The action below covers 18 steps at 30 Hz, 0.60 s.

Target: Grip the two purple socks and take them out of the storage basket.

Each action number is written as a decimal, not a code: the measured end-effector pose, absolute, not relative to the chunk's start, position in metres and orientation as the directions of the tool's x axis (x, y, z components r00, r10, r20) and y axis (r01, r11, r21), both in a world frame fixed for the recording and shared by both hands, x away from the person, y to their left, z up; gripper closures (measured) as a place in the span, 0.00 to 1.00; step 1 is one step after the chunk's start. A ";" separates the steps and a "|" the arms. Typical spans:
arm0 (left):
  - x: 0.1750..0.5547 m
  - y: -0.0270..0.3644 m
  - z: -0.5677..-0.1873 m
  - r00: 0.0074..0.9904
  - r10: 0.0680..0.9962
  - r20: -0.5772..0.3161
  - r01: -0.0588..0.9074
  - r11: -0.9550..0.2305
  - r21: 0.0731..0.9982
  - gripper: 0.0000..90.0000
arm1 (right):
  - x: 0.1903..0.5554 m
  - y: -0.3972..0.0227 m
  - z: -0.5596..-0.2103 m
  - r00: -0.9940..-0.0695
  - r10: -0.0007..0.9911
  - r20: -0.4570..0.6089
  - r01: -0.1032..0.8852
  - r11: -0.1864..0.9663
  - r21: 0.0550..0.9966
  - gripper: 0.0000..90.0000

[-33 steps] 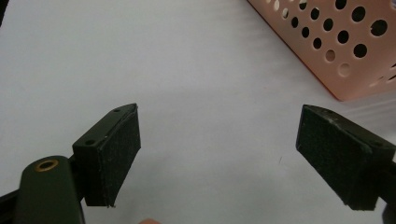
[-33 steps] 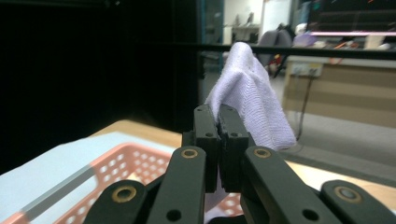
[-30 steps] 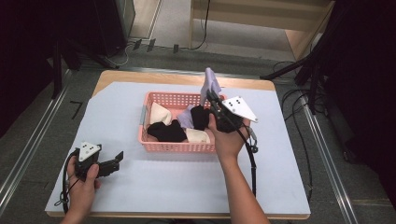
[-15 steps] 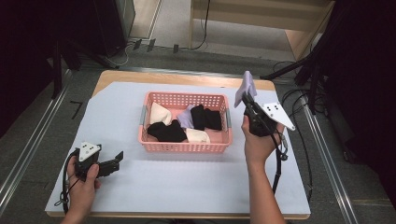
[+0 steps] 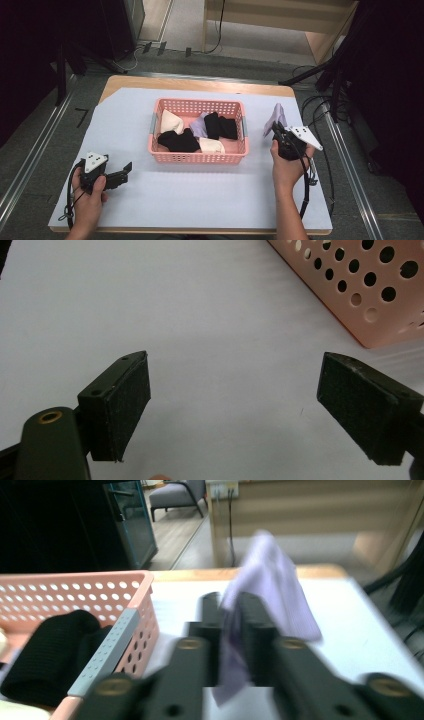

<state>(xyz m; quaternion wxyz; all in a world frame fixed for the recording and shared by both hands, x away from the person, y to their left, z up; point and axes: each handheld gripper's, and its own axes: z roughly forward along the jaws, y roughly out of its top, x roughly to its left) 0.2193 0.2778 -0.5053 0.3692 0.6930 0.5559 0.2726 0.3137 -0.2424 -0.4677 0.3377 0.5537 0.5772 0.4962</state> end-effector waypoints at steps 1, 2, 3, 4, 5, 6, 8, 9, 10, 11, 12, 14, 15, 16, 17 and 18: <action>0.219 0.278 -0.505 0.233 0.972 -0.033 0.569 -0.109 0.815 0.17 | 0.314 -0.244 -0.469 -0.147 0.969 0.198 0.324 -0.142 0.935 0.80; 0.219 0.278 -0.505 0.234 0.972 -0.033 0.570 -0.109 0.814 0.17 | 0.315 -0.245 -0.470 -0.129 0.970 0.208 0.327 -0.157 0.932 0.75; 0.220 0.278 -0.505 0.234 0.972 -0.032 0.568 -0.110 0.815 0.17 | 0.315 -0.245 -0.469 -0.113 0.971 0.210 0.324 -0.164 0.932 0.73; 0.220 0.278 -0.505 0.234 0.972 -0.031 0.570 -0.111 0.814 0.17 | 0.314 -0.244 -0.468 -0.102 0.972 0.210 0.311 -0.169 0.935 0.71; 0.220 0.277 -0.505 0.233 0.972 -0.032 0.570 -0.110 0.815 0.17 | 0.314 -0.242 -0.466 -0.100 0.972 0.212 0.295 -0.175 0.939 0.70; 0.219 0.277 -0.505 0.234 0.972 -0.032 0.569 -0.110 0.815 0.17 | 0.313 -0.235 -0.460 -0.121 0.967 0.223 0.267 -0.185 0.946 0.70; 0.219 0.278 -0.505 0.234 0.972 -0.032 0.569 -0.110 0.815 0.17 | 0.314 -0.223 -0.453 -0.159 0.964 0.211 0.264 -0.165 0.950 0.71; 0.219 0.278 -0.505 0.234 0.972 -0.032 0.569 -0.110 0.815 0.17 | 0.316 -0.215 -0.451 -0.182 0.963 0.201 0.258 -0.150 0.954 0.71; 0.219 0.278 -0.505 0.234 0.972 -0.032 0.569 -0.110 0.815 0.17 | 0.317 -0.206 -0.447 -0.207 0.958 0.197 0.270 -0.138 0.953 0.72; 0.219 0.277 -0.505 0.234 0.972 -0.032 0.569 -0.110 0.815 0.17 | 0.317 -0.206 -0.447 -0.207 0.958 0.197 0.270 -0.138 0.953 0.72; 0.219 0.277 -0.505 0.233 0.972 -0.032 0.569 -0.110 0.815 0.17 | 0.320 -0.197 -0.445 -0.234 0.955 0.184 0.274 -0.117 0.955 0.73; 0.219 0.278 -0.505 0.233 0.972 -0.031 0.569 -0.110 0.815 0.17 | 0.324 -0.178 -0.440 -0.282 0.947 0.154 0.272 -0.074 0.959 0.75; 0.219 0.278 -0.505 0.232 0.972 -0.031 0.569 -0.110 0.815 0.17 | 0.326 -0.165 -0.437 -0.311 0.940 0.142 0.280 -0.052 0.959 0.76; 0.219 0.278 -0.505 0.234 0.972 -0.033 0.567 -0.109 0.817 0.17 | 0.331 -0.148 -0.433 -0.351 0.929 0.115 0.296 -0.006 0.955 0.78; 0.219 0.278 -0.505 0.234 0.972 -0.033 0.567 -0.109 0.817 0.17 | 0.331 -0.148 -0.433 -0.351 0.929 0.115 0.296 -0.006 0.955 0.78; 0.219 0.278 -0.505 0.236 0.971 -0.030 0.568 -0.113 0.815 0.17 | 0.334 -0.137 -0.432 -0.373 0.922 0.101 0.310 0.021 0.951 0.80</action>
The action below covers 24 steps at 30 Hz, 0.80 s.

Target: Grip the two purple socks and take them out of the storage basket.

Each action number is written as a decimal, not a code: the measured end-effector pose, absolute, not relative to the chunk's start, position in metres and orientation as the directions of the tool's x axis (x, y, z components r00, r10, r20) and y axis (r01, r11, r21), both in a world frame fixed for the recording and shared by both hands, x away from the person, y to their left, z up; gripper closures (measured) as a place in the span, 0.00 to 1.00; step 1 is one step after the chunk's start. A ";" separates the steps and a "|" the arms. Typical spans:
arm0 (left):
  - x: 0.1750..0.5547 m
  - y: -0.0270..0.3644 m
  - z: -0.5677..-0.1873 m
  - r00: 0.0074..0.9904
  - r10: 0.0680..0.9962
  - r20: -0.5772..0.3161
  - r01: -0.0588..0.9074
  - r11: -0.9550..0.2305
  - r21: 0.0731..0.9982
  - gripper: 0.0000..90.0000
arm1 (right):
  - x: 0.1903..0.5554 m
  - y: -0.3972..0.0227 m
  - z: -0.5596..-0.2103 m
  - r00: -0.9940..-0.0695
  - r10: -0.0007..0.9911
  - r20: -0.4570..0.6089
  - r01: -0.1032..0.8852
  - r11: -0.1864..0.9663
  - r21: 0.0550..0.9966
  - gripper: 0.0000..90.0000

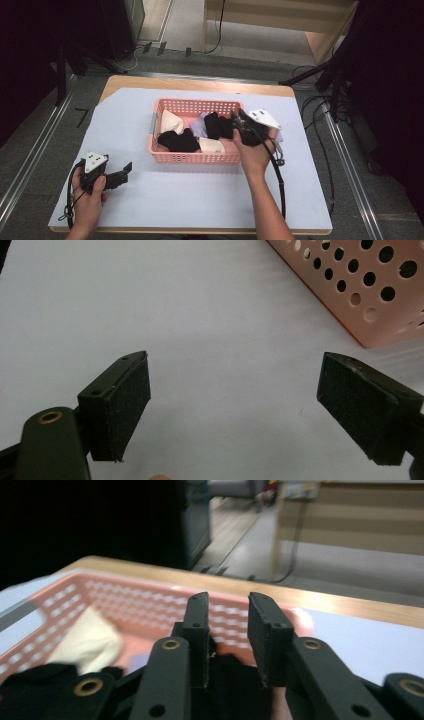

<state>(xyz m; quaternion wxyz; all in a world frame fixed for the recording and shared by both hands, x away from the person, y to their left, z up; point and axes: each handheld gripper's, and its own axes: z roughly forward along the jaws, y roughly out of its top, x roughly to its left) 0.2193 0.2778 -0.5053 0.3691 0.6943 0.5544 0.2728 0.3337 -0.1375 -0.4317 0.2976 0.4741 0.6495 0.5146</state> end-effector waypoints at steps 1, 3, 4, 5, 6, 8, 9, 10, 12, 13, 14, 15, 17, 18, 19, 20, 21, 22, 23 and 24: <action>0.219 0.278 -0.505 0.237 0.971 -0.031 0.568 -0.112 0.815 0.17 | 0.340 -0.115 -0.431 -0.431 0.898 0.093 0.348 0.070 0.935 0.85; 0.219 0.278 -0.505 0.237 0.971 -0.032 0.568 -0.112 0.815 0.17 | 0.343 -0.108 -0.432 -0.456 0.884 0.101 0.370 0.085 0.925 0.90; 0.219 0.278 -0.505 0.239 0.970 -0.033 0.568 -0.112 0.816 0.17 | 0.347 -0.100 -0.435 -0.482 0.869 0.112 0.403 0.107 0.909 0.95; 0.219 0.278 -0.505 0.240 0.970 -0.033 0.568 -0.112 0.815 0.17 | 0.352 -0.090 -0.440 -0.504 0.856 0.111 0.445 0.148 0.883 0.99; 0.219 0.278 -0.505 0.241 0.970 -0.033 0.568 -0.114 0.815 0.17 | 0.355 -0.084 -0.442 -0.510 0.853 0.114 0.481 0.173 0.860 1.00; 0.219 0.278 -0.505 0.240 0.970 -0.034 0.567 -0.112 0.816 0.17 | 0.363 -0.070 -0.448 -0.518 0.840 0.163 0.580 0.205 0.789 1.00; 0.219 0.278 -0.505 0.241 0.970 -0.034 0.568 -0.112 0.815 0.17 | 0.365 -0.067 -0.449 -0.525 0.833 0.174 0.597 0.214 0.773 1.00; 0.219 0.278 -0.505 0.240 0.970 -0.034 0.568 -0.112 0.815 0.17 | 0.367 -0.063 -0.449 -0.525 0.832 0.181 0.614 0.222 0.757 1.00; 0.219 0.278 -0.505 0.241 0.970 -0.035 0.569 -0.112 0.815 0.17 | 0.372 -0.056 -0.451 -0.516 0.840 0.166 0.652 0.259 0.713 1.00; 0.219 0.278 -0.505 0.240 0.970 -0.034 0.568 -0.112 0.816 0.17 | 0.375 -0.053 -0.452 -0.503 0.847 0.172 0.687 0.270 0.675 1.00; 0.219 0.278 -0.505 0.240 0.970 -0.034 0.568 -0.112 0.816 0.17 | 0.380 -0.050 -0.454 -0.490 0.854 0.173 0.721 0.286 0.631 1.00; 0.219 0.278 -0.505 0.240 0.970 -0.034 0.568 -0.112 0.816 0.17 | 0.382 -0.049 -0.455 -0.482 0.859 0.171 0.735 0.290 0.613 1.00; 0.219 0.278 -0.505 0.241 0.970 -0.032 0.568 -0.114 0.815 0.17 | 0.385 -0.047 -0.457 -0.465 0.869 0.168 0.761 0.296 0.577 1.00; 0.219 0.278 -0.505 0.240 0.970 -0.032 0.565 -0.113 0.817 0.17 | 0.386 -0.046 -0.457 -0.461 0.872 0.165 0.770 0.300 0.563 0.99; 0.219 0.278 -0.505 0.240 0.970 -0.032 0.566 -0.113 0.817 0.17 | 0.387 -0.044 -0.458 -0.456 0.875 0.160 0.781 0.307 0.544 0.98; 0.219 0.278 -0.505 0.241 0.970 -0.032 0.567 -0.114 0.816 0.17 | 0.389 -0.042 -0.459 -0.473 0.869 0.145 0.780 0.336 0.527 0.96; 0.219 0.278 -0.505 0.239 0.970 -0.031 0.567 -0.114 0.816 0.17 | 0.389 -0.041 -0.460 -0.480 0.867 0.135 0.782 0.353 0.514 0.95; 0.219 0.278 -0.505 0.241 0.970 -0.032 0.566 -0.114 0.817 0.17 | 0.389 -0.039 -0.461 -0.479 0.870 0.121 0.787 0.364 0.498 0.94; 0.219 0.278 -0.505 0.242 0.970 -0.032 0.566 -0.114 0.817 0.17 | 0.390 -0.038 -0.461 -0.475 0.873 0.109 0.792 0.370 0.485 0.94; 0.219 0.278 -0.505 0.240 0.970 -0.031 0.565 -0.114 0.817 0.17 | 0.391 -0.037 -0.462 -0.476 0.873 0.105 0.796 0.377 0.474 0.94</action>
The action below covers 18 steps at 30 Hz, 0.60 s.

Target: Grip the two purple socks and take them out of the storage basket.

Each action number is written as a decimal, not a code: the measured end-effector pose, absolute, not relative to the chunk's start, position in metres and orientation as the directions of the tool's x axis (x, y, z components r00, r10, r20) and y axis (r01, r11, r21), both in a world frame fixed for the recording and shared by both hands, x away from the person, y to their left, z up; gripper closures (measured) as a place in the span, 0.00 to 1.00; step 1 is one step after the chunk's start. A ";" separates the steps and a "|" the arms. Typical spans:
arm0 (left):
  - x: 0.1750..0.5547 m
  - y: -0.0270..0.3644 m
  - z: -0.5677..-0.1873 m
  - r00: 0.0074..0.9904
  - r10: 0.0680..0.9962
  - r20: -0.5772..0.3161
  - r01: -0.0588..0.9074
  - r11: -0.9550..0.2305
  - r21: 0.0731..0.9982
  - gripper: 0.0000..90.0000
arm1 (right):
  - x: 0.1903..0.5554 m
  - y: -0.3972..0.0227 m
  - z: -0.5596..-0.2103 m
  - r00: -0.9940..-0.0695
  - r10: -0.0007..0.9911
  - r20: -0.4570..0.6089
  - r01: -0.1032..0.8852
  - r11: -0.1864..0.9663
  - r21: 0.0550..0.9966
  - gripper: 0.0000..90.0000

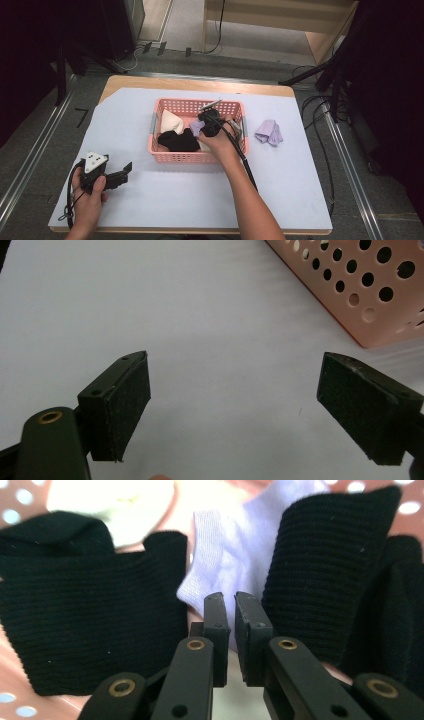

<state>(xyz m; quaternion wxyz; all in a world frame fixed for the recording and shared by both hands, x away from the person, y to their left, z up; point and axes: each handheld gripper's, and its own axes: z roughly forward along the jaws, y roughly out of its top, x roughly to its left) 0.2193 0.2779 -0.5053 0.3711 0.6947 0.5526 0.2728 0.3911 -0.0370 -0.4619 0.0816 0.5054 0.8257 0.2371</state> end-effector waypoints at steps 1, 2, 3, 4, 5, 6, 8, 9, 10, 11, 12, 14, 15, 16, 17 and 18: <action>0.219 0.278 -0.505 0.241 0.970 -0.031 0.565 -0.114 0.817 0.17 | 0.393 -0.037 -0.463 -0.475 0.874 0.103 0.801 0.381 0.462 0.93; 0.219 0.278 -0.505 0.241 0.970 -0.031 0.566 -0.115 0.817 0.17 | 0.394 -0.037 -0.463 -0.465 0.879 0.105 0.812 0.376 0.447 0.93; 0.219 0.278 -0.505 0.241 0.970 -0.030 0.565 -0.115 0.817 0.17 | 0.395 -0.036 -0.463 -0.458 0.882 0.112 0.818 0.369 0.441 0.92; 0.219 0.278 -0.505 0.240 0.970 -0.029 0.565 -0.116 0.817 0.17 | 0.397 -0.036 -0.463 -0.458 0.882 0.107 0.820 0.373 0.434 0.92; 0.219 0.278 -0.505 0.240 0.970 -0.030 0.565 -0.115 0.817 0.17 | 0.399 -0.036 -0.463 -0.451 0.887 0.102 0.827 0.372 0.423 0.91; 0.219 0.278 -0.505 0.238 0.971 -0.030 0.564 -0.113 0.818 0.17 | 0.400 -0.035 -0.463 -0.448 0.889 0.098 0.831 0.373 0.413 0.90; 0.219 0.278 -0.505 0.241 0.970 -0.031 0.565 -0.114 0.817 0.17 | 0.403 -0.034 -0.463 -0.448 0.890 0.083 0.832 0.382 0.403 0.86; 0.219 0.278 -0.505 0.241 0.970 -0.031 0.566 -0.114 0.817 0.17 | 0.405 -0.032 -0.464 -0.452 0.889 0.075 0.836 0.393 0.383 0.83; 0.219 0.278 -0.505 0.240 0.970 -0.031 0.565 -0.114 0.817 0.17 | 0.405 -0.032 -0.465 -0.453 0.889 0.072 0.838 0.397 0.374 0.81; 0.219 0.278 -0.505 0.241 0.970 -0.032 0.566 -0.114 0.816 0.17 | 0.406 -0.030 -0.466 -0.455 0.888 0.057 0.839 0.406 0.362 0.80; 0.219 0.278 -0.505 0.241 0.970 -0.032 0.566 -0.114 0.816 0.17 | 0.406 -0.029 -0.466 -0.457 0.888 0.052 0.839 0.410 0.359 0.79; 0.219 0.278 -0.505 0.242 0.970 -0.033 0.566 -0.113 0.817 0.17 | 0.407 -0.029 -0.466 -0.452 0.891 0.039 0.839 0.410 0.357 0.78; 0.219 0.278 -0.505 0.242 0.970 -0.032 0.566 -0.114 0.817 0.17 | 0.407 -0.029 -0.466 -0.443 0.896 0.033 0.844 0.405 0.353 0.78; 0.219 0.278 -0.505 0.242 0.970 -0.032 0.565 -0.114 0.817 0.17 | 0.408 -0.029 -0.466 -0.443 0.896 0.025 0.844 0.407 0.350 0.78; 0.219 0.278 -0.505 0.242 0.970 -0.032 0.566 -0.115 0.817 0.17 | 0.409 -0.029 -0.467 -0.438 0.899 0.016 0.848 0.407 0.341 0.78; 0.219 0.278 -0.505 0.242 0.970 -0.032 0.565 -0.114 0.817 0.17 | 0.410 -0.030 -0.468 -0.429 0.903 0.013 0.853 0.401 0.333 0.78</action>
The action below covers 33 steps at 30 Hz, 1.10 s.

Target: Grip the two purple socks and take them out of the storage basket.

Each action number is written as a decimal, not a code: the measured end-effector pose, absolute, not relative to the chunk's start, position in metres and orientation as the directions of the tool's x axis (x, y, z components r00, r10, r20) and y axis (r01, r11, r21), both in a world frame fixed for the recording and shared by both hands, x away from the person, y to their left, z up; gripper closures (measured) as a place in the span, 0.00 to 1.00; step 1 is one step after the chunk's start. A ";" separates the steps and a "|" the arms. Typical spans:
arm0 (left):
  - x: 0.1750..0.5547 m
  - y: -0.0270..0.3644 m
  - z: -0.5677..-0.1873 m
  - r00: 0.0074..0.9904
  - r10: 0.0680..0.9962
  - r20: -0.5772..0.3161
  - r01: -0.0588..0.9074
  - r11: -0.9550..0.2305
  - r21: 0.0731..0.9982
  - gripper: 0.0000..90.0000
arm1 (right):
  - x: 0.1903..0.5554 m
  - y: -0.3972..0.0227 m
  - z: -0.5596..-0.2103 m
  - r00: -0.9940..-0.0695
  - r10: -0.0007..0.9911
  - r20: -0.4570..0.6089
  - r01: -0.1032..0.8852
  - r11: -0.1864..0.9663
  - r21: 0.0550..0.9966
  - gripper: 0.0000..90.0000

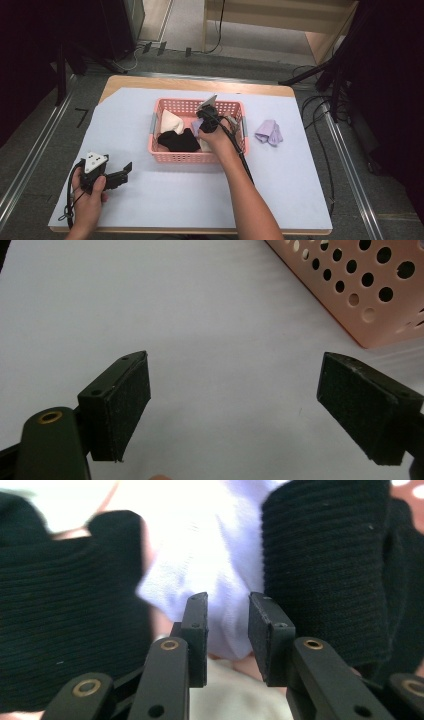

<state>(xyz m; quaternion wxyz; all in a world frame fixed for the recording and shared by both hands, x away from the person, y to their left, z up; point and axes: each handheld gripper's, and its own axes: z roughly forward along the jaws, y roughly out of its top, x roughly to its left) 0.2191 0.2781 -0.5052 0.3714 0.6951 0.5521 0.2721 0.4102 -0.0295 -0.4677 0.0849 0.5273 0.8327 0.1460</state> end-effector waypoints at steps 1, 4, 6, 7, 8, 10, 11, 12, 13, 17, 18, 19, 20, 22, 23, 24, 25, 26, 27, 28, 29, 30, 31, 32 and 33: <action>0.219 0.278 -0.505 0.243 0.970 -0.032 0.565 -0.115 0.817 0.17 | 0.411 -0.030 -0.468 -0.415 0.910 0.002 0.862 0.393 0.320 0.78; 0.219 0.278 -0.505 0.243 0.970 -0.032 0.566 -0.114 0.817 0.17 | 0.414 -0.030 -0.470 -0.402 0.915 0.003 0.875 0.384 0.294 0.77; 0.219 0.278 -0.505 0.242 0.970 -0.034 0.566 -0.113 0.817 0.17 | 0.415 -0.030 -0.473 -0.412 0.911 0.014 0.882 0.394 0.258 0.76; 0.219 0.278 -0.505 0.243 0.969 -0.034 0.566 -0.114 0.817 0.17 | 0.416 -0.030 -0.475 -0.421 0.907 0.015 0.883 0.406 0.237 0.78; 0.219 0.278 -0.505 0.243 0.969 -0.033 0.566 -0.114 0.817 0.17 | 0.417 -0.031 -0.475 -0.420 0.907 0.023 0.884 0.403 0.238 0.80; 0.219 0.278 -0.505 0.243 0.969 -0.034 0.566 -0.113 0.817 0.17 | 0.417 -0.032 -0.475 -0.416 0.909 0.037 0.888 0.396 0.235 0.90; 0.219 0.278 -0.505 0.244 0.969 -0.033 0.565 -0.114 0.817 0.17 | 0.417 -0.032 -0.475 -0.418 0.908 0.036 0.886 0.398 0.239 0.94; 0.219 0.278 -0.505 0.243 0.969 -0.034 0.566 -0.113 0.817 0.17 | 0.415 -0.031 -0.474 -0.423 0.906 0.022 0.881 0.405 0.245 0.96; 0.219 0.278 -0.505 0.244 0.969 -0.034 0.566 -0.114 0.816 0.17 | 0.414 -0.031 -0.474 -0.433 0.902 0.006 0.871 0.417 0.259 0.97; 0.219 0.278 -0.505 0.242 0.970 -0.034 0.568 -0.113 0.815 0.17 | 0.402 -0.034 -0.464 -0.455 0.890 0.028 0.828 0.410 0.383 0.98; 0.219 0.278 -0.505 0.242 0.970 -0.033 0.567 -0.114 0.816 0.17 | 0.400 -0.036 -0.462 -0.455 0.889 0.051 0.820 0.396 0.414 0.98; 0.219 0.278 -0.505 0.242 0.970 -0.033 0.565 -0.114 0.817 0.17 | 0.396 -0.039 -0.460 -0.463 0.883 0.074 0.803 0.383 0.456 0.98; 0.219 0.278 -0.505 0.242 0.970 -0.033 0.566 -0.113 0.817 0.17 | 0.394 -0.040 -0.459 -0.472 0.877 0.087 0.792 0.379 0.478 0.98; 0.219 0.278 -0.505 0.243 0.970 -0.033 0.566 -0.114 0.816 0.17 | 0.389 -0.044 -0.456 -0.488 0.865 0.117 0.761 0.356 0.542 0.98; 0.219 0.278 -0.505 0.242 0.970 -0.033 0.566 -0.114 0.817 0.17 | 0.385 -0.046 -0.454 -0.496 0.859 0.128 0.738 0.340 0.582 0.98; 0.219 0.278 -0.505 0.243 0.970 -0.033 0.566 -0.114 0.816 0.17 | 0.383 -0.047 -0.453 -0.507 0.852 0.134 0.722 0.334 0.606 0.98; 0.219 0.278 -0.505 0.242 0.970 -0.033 0.566 -0.113 0.817 0.17 | 0.379 -0.049 -0.451 -0.522 0.840 0.146 0.696 0.321 0.642 0.98; 0.219 0.278 -0.505 0.242 0.970 -0.033 0.566 -0.113 0.817 0.17 | 0.376 -0.051 -0.450 -0.532 0.835 0.142 0.671 0.313 0.673 0.98; 0.219 0.278 -0.505 0.242 0.970 -0.033 0.566 -0.113 0.817 0.17 | 0.374 -0.052 -0.449 -0.541 0.829 0.142 0.652 0.306 0.694 0.98; 0.219 0.278 -0.505 0.242 0.970 -0.033 0.566 -0.113 0.817 0.17 | 0.371 -0.053 -0.448 -0.555 0.821 0.136 0.622 0.301 0.723 0.98; 0.219 0.278 -0.505 0.242 0.970 -0.032 0.566 -0.114 0.817 0.17 | 0.367 -0.054 -0.447 -0.558 0.820 0.130 0.597 0.287 0.749 0.98; 0.219 0.278 -0.505 0.242 0.970 -0.031 0.567 -0.115 0.816 0.17 | 0.365 -0.055 -0.446 -0.563 0.816 0.129 0.577 0.277 0.768 0.98; 0.219 0.278 -0.506 0.242 0.970 -0.033 0.565 -0.113 0.817 0.17 | 0.362 -0.055 -0.445 -0.568 0.813 0.129 0.558 0.265 0.786 0.98; 0.219 0.278 -0.505 0.243 0.969 -0.033 0.565 -0.114 0.817 0.17 | 0.361 -0.056 -0.445 -0.574 0.809 0.125 0.543 0.262 0.798 0.98; 0.219 0.278 -0.505 0.243 0.969 -0.033 0.566 -0.114 0.817 0.17 | 0.358 -0.057 -0.444 -0.581 0.806 0.114 0.517 0.256 0.817 0.98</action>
